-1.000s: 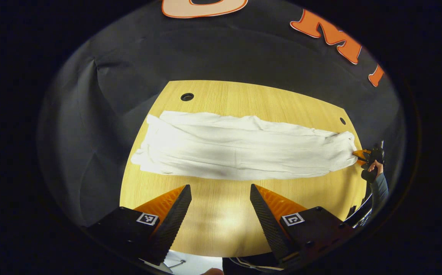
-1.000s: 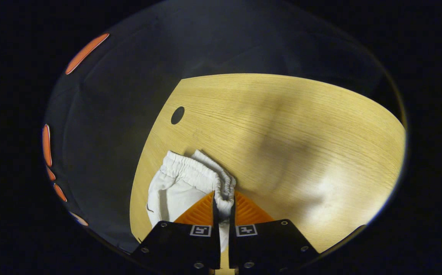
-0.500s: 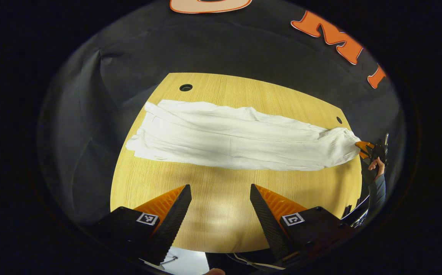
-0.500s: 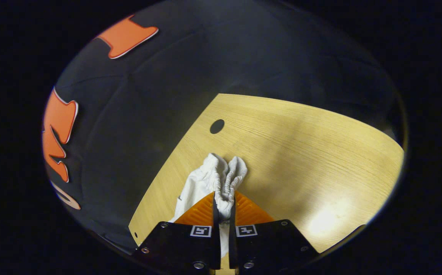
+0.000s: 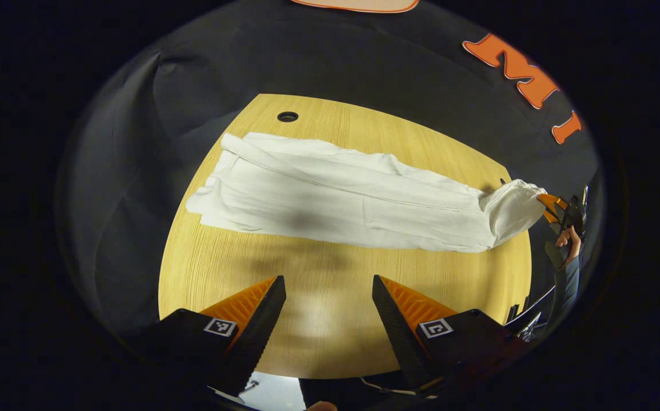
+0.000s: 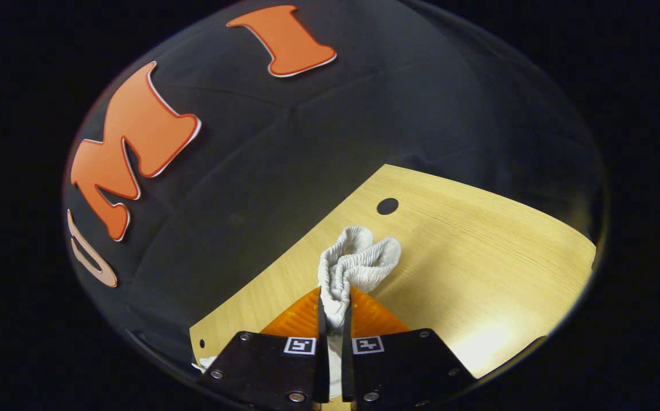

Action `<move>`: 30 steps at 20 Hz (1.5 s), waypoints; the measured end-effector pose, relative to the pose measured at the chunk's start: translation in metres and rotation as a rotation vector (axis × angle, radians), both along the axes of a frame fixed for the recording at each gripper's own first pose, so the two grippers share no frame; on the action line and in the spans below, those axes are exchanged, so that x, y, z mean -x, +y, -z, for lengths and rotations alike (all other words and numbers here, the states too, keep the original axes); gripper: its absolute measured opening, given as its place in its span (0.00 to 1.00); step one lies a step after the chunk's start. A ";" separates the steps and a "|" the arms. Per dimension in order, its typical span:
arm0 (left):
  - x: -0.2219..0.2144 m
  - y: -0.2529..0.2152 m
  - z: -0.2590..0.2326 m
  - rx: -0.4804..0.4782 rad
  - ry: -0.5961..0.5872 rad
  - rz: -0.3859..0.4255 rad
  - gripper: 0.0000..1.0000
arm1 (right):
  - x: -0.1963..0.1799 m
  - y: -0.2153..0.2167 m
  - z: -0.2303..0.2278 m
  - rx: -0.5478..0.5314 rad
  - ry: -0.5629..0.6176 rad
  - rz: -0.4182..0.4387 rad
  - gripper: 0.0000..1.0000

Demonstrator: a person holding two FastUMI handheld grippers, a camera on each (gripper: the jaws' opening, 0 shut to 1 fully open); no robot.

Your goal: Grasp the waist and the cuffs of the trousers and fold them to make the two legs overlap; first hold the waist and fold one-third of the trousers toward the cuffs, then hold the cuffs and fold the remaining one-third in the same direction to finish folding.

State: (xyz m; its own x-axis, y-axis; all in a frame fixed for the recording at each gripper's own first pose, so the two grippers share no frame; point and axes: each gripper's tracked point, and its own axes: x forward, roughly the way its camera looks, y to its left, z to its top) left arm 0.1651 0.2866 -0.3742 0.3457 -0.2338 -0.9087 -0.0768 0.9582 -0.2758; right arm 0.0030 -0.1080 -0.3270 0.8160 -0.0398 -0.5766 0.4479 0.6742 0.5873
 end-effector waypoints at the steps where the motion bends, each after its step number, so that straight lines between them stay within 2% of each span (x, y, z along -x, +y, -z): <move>1: 0.001 0.001 0.001 0.006 0.001 -0.007 1.00 | 0.001 -0.001 -0.002 0.010 -0.010 -0.007 0.08; 8: 0.003 0.010 0.003 0.033 0.025 -0.039 1.00 | -0.001 0.011 -0.008 0.041 -0.063 -0.082 0.08; 13: 0.004 0.019 0.007 0.056 0.037 -0.064 1.00 | -0.003 0.014 -0.007 0.001 -0.094 -0.158 0.09; 15: 0.004 0.023 0.009 0.063 0.043 -0.069 0.97 | -0.004 0.014 -0.007 0.006 -0.093 -0.189 0.08; 18: 0.000 0.030 0.013 0.072 0.033 -0.083 1.00 | -0.003 0.012 -0.008 0.025 -0.095 -0.241 0.08; 22: -0.006 0.033 0.018 0.121 0.056 -0.127 1.00 | 0.001 0.007 -0.006 0.096 -0.047 -0.323 0.08; 25: -0.003 0.038 0.025 0.149 0.079 -0.140 1.00 | 0.002 0.003 -0.015 0.088 0.010 -0.378 0.08; 27: -0.009 0.040 0.032 0.167 0.071 -0.138 1.00 | 0.005 0.001 -0.016 0.105 0.031 -0.421 0.10; 29: -0.012 0.042 0.036 0.180 0.066 -0.134 1.00 | 0.007 0.001 -0.018 0.099 0.050 -0.487 0.16; 30: -0.014 0.042 0.037 0.187 0.065 -0.136 1.00 | 0.010 -0.001 -0.018 0.096 0.065 -0.524 0.22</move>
